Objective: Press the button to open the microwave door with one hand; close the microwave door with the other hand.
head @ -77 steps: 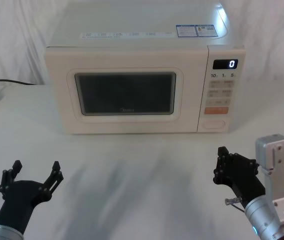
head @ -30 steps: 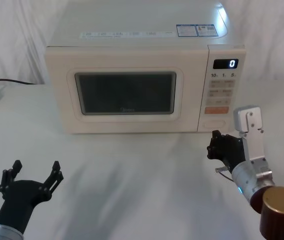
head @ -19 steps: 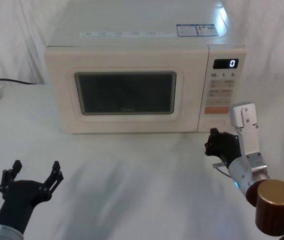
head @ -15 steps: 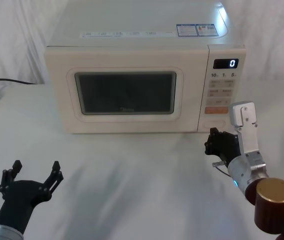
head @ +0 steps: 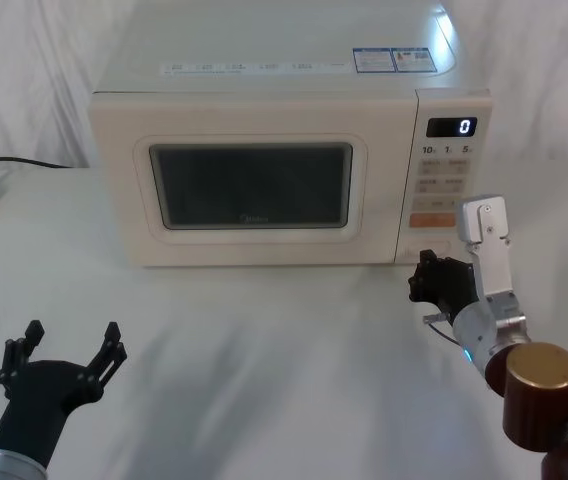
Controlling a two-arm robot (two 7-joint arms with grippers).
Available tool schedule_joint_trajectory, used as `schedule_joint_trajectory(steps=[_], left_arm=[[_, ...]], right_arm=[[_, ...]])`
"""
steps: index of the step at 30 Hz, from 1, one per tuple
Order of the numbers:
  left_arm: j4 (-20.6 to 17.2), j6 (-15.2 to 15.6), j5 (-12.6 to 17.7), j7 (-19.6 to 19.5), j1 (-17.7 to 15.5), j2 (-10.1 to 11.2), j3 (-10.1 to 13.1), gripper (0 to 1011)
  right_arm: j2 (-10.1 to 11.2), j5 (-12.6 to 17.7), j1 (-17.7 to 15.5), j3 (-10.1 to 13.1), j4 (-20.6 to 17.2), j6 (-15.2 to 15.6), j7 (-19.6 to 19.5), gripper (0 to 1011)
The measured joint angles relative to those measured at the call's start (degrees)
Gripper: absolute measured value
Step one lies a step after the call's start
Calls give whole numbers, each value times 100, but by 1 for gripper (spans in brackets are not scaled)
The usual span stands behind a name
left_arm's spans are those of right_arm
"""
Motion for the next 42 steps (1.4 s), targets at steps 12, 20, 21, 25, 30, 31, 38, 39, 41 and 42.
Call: schedule_joint_trajectory(steps=[12, 20, 21, 25, 30, 31, 38, 39, 41, 42], left_arm=[[0, 0, 0, 0, 0, 0, 0, 1001], [0, 0, 0, 0, 0, 0, 0, 1001], [0, 0, 0, 0, 0, 0, 0, 1001], [0, 0, 0, 0, 0, 0, 0, 1001], [0, 0, 0, 0, 0, 0, 0, 1001], [0, 0, 0, 0, 0, 0, 0, 1001], [0, 0, 0, 0, 0, 0, 0, 1001], [0, 0, 0, 0, 0, 0, 0, 1001], [0, 0, 0, 0, 0, 0, 0, 1001], [0, 0, 0, 0, 0, 0, 0, 1001]], right_arm=[[-28, -22, 244, 34, 335, -60, -41, 0], [-46, -34, 314, 56, 443, -80, -79, 0], [-46, -34, 314, 56, 443, -80, -79, 0], [-63, -49, 320, 61, 459, -79, -101, 0], [-77, -68, 329, 68, 496, -90, -125, 0], [-79, -70, 332, 70, 501, -95, -126, 0], [-97, -81, 369, 78, 556, -143, -134, 0], [-98, -81, 372, 78, 561, -146, -134, 0], [-103, -83, 383, 80, 572, -151, -134, 0], [-107, -84, 393, 81, 586, -157, -135, 0]])
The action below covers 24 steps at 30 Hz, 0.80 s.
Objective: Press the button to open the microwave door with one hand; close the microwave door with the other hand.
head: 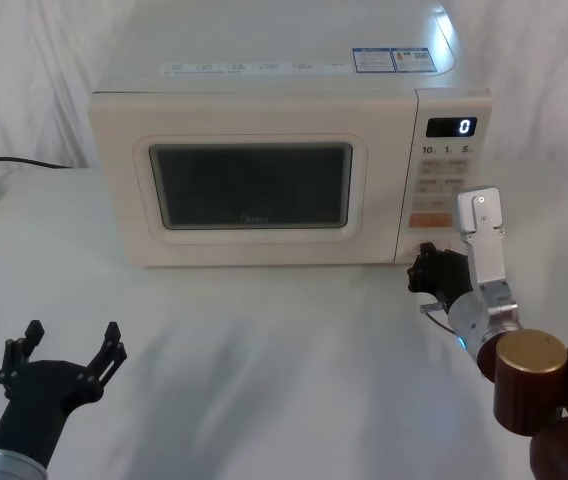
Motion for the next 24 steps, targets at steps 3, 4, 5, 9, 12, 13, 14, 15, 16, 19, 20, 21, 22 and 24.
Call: schedule_joint_trajectory(steps=[3, 4, 5, 9, 12, 13, 14, 15, 16, 19, 20, 21, 22, 24], left_arm=[[0, 0, 0, 0, 0, 0, 0, 1001], [0, 0, 0, 0, 0, 0, 0, 1001], [0, 0, 0, 0, 0, 0, 0, 1001], [0, 0, 0, 0, 0, 0, 0, 1001], [0, 0, 0, 0, 0, 0, 0, 1001], [0, 0, 0, 0, 0, 0, 0, 1001], [0, 0, 0, 0, 0, 0, 0, 1001], [0, 0, 0, 0, 0, 0, 0, 1001], [0, 0, 0, 0, 0, 0, 0, 1001], [0, 0, 0, 0, 0, 0, 0, 1001], [0, 0, 0, 0, 0, 0, 0, 1001], [0, 0, 0, 0, 0, 0, 0, 1001], [0, 0, 0, 0, 0, 0, 0, 1001], [0, 0, 0, 0, 0, 0, 0, 1001]], right_arm=[[-10, -6, 27, 1, 39, -17, -4, 0], [-14, -10, 42, 1, 62, -25, -6, 0], [-17, -11, 51, 1, 77, -30, -8, 0], [-26, -15, 102, 1, 167, -45, -9, 0], [-29, -18, 132, 1, 231, -61, -9, 0], [-30, -18, 153, 1, 275, -76, -9, 0], [-30, -19, 161, 2, 292, -82, -9, 0], [-31, -20, 175, 4, 319, -93, -12, 0], [-32, -23, 189, 7, 344, -103, -21, 0], [-32, -25, 210, 14, 377, -115, -28, 0], [-33, -25, 221, 22, 397, -122, -32, 0], [-33, -26, 226, 25, 407, -126, -34, 0], [-33, -26, 226, 25, 407, -126, -34, 0], [-34, -26, 241, 34, 431, -134, -43, 0]])
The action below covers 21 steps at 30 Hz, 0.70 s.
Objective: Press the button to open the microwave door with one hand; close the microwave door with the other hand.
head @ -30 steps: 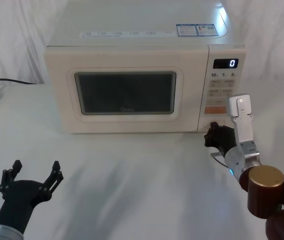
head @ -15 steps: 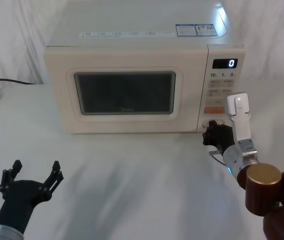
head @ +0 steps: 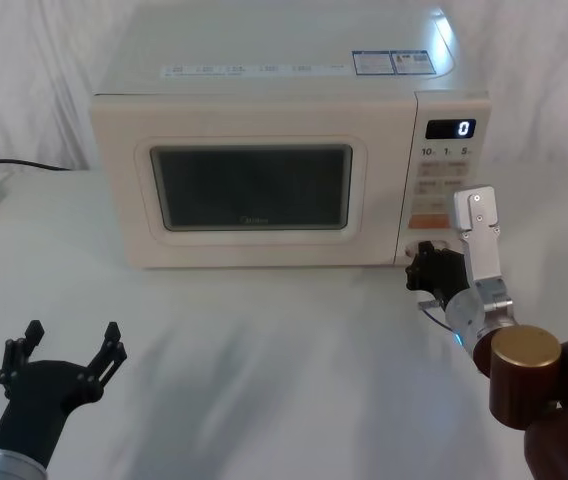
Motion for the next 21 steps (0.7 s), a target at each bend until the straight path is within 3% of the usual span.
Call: schedule_joint_trajectory(steps=[21], left_arm=[[0, 0, 0, 0, 0, 0, 0, 1001]], right_arm=[[-33, -57, 117, 41, 174, -31, -75, 0]])
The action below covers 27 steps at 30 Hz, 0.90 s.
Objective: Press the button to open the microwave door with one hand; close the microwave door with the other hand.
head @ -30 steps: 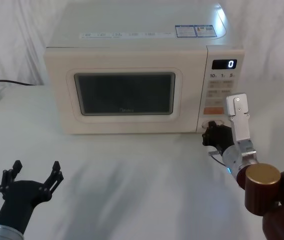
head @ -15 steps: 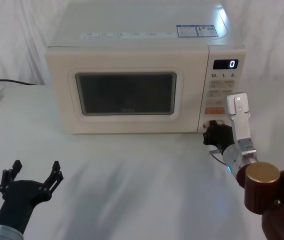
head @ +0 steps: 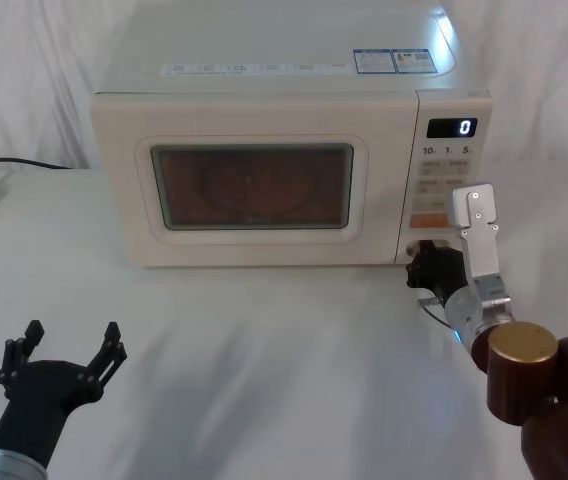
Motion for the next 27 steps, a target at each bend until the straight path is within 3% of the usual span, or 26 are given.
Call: schedule_joint_trajectory(steps=[18, 27], left_arm=[[0, 0, 0, 0, 0, 0, 0, 1001], [0, 0, 0, 0, 0, 0, 0, 1001]], right_arm=[[14, -9, 88, 21, 99, -28, 42, 0], [106, 65, -217, 45, -363, 87, 182, 0]])
